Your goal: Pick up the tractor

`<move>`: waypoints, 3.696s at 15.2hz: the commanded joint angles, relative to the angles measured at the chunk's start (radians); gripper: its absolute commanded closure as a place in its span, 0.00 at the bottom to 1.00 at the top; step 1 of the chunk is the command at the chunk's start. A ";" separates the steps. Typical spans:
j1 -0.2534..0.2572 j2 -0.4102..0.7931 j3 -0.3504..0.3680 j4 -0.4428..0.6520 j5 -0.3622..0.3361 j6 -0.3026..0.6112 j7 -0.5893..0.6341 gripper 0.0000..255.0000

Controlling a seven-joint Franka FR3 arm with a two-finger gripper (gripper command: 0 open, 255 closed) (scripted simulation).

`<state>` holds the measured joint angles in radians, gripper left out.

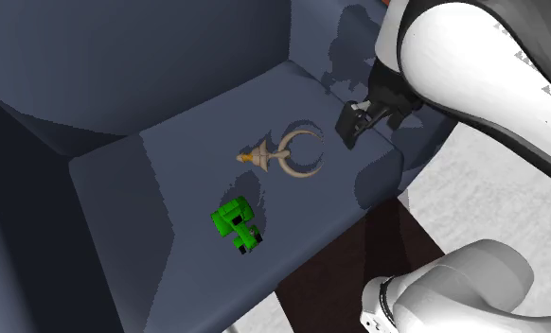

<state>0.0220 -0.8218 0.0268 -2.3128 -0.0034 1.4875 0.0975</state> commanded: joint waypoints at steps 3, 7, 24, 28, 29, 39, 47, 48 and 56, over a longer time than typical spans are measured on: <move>0.012 0.004 0.028 -0.046 0.025 0.045 0.027 0.00; 0.039 0.027 0.086 -0.127 0.076 0.138 0.078 0.00; 0.154 0.377 0.361 -0.266 0.257 0.608 0.286 0.00; 0.166 0.511 0.426 -0.247 0.262 0.720 0.342 0.00; 0.165 0.520 0.429 -0.254 0.261 0.736 0.343 0.00; 0.159 0.591 0.446 -0.292 0.251 0.843 0.350 1.00; 0.159 0.594 0.447 -0.291 0.250 0.844 0.351 1.00; 0.160 0.581 0.444 -0.286 0.252 0.828 0.349 1.00; 0.166 0.497 0.422 -0.238 0.263 0.697 0.341 1.00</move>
<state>0.1877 -0.3133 0.4532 -2.5576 0.2591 2.2027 0.4405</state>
